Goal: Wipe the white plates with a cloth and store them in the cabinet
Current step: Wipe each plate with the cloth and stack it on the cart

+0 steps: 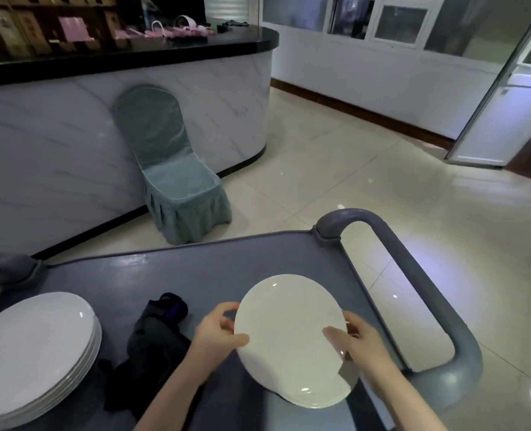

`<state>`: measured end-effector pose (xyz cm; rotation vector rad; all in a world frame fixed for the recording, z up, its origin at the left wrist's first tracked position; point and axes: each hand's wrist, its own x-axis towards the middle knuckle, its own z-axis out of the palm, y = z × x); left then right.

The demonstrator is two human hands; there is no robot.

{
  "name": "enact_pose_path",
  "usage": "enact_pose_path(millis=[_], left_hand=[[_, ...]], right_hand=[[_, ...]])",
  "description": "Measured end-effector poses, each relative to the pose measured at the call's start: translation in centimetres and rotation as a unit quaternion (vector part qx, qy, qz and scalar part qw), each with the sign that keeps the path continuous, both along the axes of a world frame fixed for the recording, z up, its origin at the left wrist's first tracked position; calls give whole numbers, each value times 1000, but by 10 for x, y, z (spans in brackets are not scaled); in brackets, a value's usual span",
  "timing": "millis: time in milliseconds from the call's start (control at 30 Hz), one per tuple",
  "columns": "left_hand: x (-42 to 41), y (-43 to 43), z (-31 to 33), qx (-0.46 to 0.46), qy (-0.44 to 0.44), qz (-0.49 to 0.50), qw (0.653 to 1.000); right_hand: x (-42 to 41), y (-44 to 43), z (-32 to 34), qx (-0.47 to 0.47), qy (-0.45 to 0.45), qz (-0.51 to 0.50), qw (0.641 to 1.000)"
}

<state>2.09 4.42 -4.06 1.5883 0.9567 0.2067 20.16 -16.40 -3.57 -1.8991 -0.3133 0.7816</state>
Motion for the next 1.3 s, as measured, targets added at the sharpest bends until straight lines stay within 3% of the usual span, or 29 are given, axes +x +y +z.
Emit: enact_pose_path(millis=[133,233,300,367,467,567,667,733,833,967,1033,1100,1167,1233,1300], left_hand=[[-30,15,13,-31,-52,54,997],[-53,27,18,-72,-95,92,989],[-68,39,17,-49,-87,120,988],[-84,56,7,79,-35,163,983],[-105,77,-11,254,66,213,941],[-113,88,-30,188,168,169,953],[-114,96,-42,136,208,94,964],[-115,101,-37,96,160,123,975],[-118,106,-11,-27,-21,180,983],[-117,97,40,-25,-162,62,985],[-115,90,51,-29,-162,-39,986],[-115,83,55,-36,-99,-181,978],[-115,77,50,-22,-37,-244,969],[-116,74,41,61,-59,-147,985],[-117,75,27,226,-74,-8,971]], right_hand=[[-28,40,-5,109,116,-42,986],[-48,69,-14,113,104,-88,984],[-57,82,-18,96,96,-103,985],[-63,91,-20,79,93,-106,987],[-69,100,-19,58,95,-105,988],[-76,106,-20,44,90,-116,988],[-82,112,-19,31,81,-108,990],[-86,118,-18,24,74,-103,992],[-92,125,-18,27,75,-105,991],[-102,135,-21,18,75,-91,993],[-107,140,-22,24,87,-96,991],[-109,145,-20,31,94,-113,989],[-108,149,-14,38,108,-119,986],[-106,151,-7,52,115,-115,985],[-107,151,-1,71,117,-123,983]])
